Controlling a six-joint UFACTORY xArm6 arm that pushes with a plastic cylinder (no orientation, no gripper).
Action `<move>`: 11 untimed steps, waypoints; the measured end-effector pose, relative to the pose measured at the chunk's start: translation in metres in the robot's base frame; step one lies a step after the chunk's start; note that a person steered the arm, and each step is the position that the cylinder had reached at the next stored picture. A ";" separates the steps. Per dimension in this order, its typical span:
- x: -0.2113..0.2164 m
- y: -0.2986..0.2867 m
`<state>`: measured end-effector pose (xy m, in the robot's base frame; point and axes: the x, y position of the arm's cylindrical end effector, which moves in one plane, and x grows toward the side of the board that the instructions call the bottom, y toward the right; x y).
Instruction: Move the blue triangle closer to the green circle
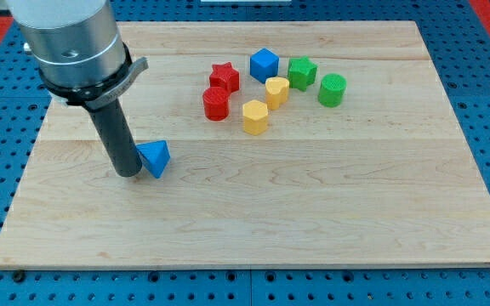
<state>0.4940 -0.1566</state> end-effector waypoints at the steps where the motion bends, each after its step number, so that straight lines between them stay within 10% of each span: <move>1: -0.005 -0.014; 11: 0.039 0.211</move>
<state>0.5332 0.0549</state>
